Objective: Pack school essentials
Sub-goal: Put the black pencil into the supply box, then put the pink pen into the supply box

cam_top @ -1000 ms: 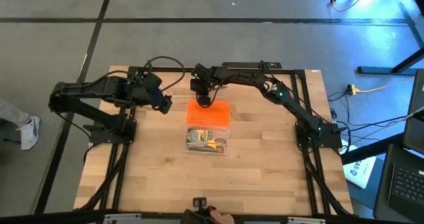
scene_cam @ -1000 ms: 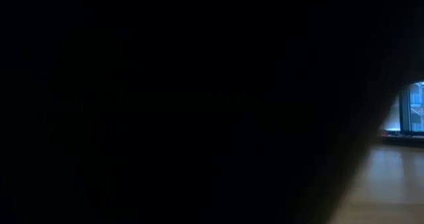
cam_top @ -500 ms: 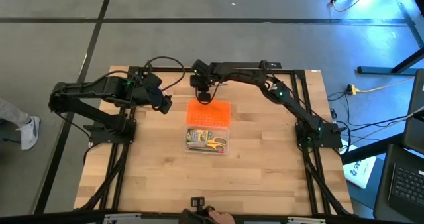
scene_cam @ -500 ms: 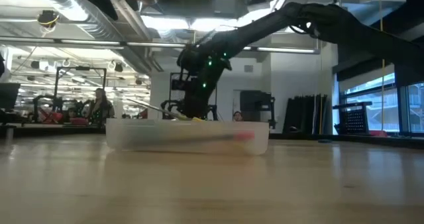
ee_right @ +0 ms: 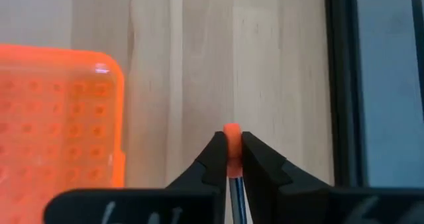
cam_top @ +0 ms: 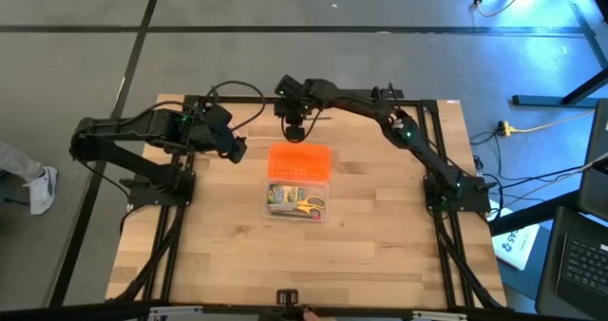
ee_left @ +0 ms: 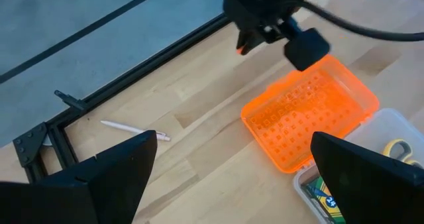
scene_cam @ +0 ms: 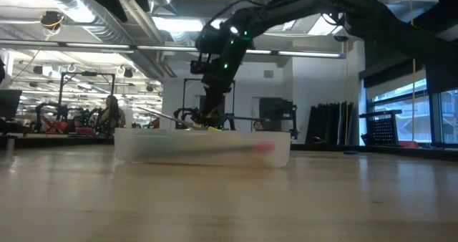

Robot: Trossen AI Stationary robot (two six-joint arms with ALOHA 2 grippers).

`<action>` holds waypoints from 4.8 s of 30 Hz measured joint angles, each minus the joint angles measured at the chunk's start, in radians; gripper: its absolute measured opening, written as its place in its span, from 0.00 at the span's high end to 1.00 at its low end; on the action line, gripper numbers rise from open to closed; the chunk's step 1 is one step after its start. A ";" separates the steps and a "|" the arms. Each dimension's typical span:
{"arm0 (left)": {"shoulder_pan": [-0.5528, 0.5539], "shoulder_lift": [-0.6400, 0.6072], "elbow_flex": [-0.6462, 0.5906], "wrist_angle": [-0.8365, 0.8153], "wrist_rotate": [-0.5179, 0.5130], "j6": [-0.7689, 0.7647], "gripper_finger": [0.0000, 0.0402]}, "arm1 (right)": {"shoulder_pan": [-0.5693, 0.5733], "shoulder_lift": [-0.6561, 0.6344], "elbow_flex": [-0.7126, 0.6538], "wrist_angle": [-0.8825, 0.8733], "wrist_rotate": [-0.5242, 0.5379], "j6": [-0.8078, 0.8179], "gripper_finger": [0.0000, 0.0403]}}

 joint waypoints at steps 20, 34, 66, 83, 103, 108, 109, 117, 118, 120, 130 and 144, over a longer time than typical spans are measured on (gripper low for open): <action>-0.001 0.000 0.000 -0.046 0.030 0.058 0.02 | 0.216 -0.115 -0.002 -0.166 -0.005 0.360 0.92; -0.194 -0.078 0.000 -0.090 0.091 0.117 0.02 | 0.397 -0.115 -0.007 -0.128 -0.032 0.657 0.91; -0.576 -0.165 0.000 -0.072 0.155 0.122 0.02 | 0.507 0.006 -0.022 0.007 -0.013 0.834 0.90; -0.576 -0.165 0.000 -0.072 0.151 0.121 0.02 | 0.518 0.052 -0.021 0.018 -0.098 0.797 0.90; -0.575 -0.165 0.000 -0.046 0.152 0.122 0.02 | 0.518 0.051 -0.021 0.020 -0.092 0.776 0.77; -0.575 -0.165 0.000 -0.046 0.152 0.122 0.02 | 0.509 0.050 -0.020 0.016 -0.093 0.780 0.77; -0.575 -0.165 0.000 -0.046 0.152 0.122 0.02 | 0.505 0.048 -0.017 0.002 -0.096 0.781 0.77; -0.576 -0.166 0.000 -0.072 0.128 0.060 0.02 | 0.489 -0.039 -0.001 -0.031 -0.110 0.776 0.77; -0.576 -0.167 0.000 -0.080 0.120 0.043 0.02 | 0.488 -0.048 0.000 -0.027 -0.107 0.775 0.77; -0.575 -0.170 0.000 -0.093 0.106 0.001 0.02 | 0.483 -0.075 -0.002 -0.031 -0.085 0.773 0.77; -0.406 -0.185 0.000 -0.153 0.052 -0.340 0.02 | 0.434 -0.229 -0.001 -0.040 0.048 0.666 0.77; 0.197 -0.126 0.000 -0.183 0.287 -0.235 0.02 | 0.281 -0.376 0.000 -0.041 0.058 0.408 0.77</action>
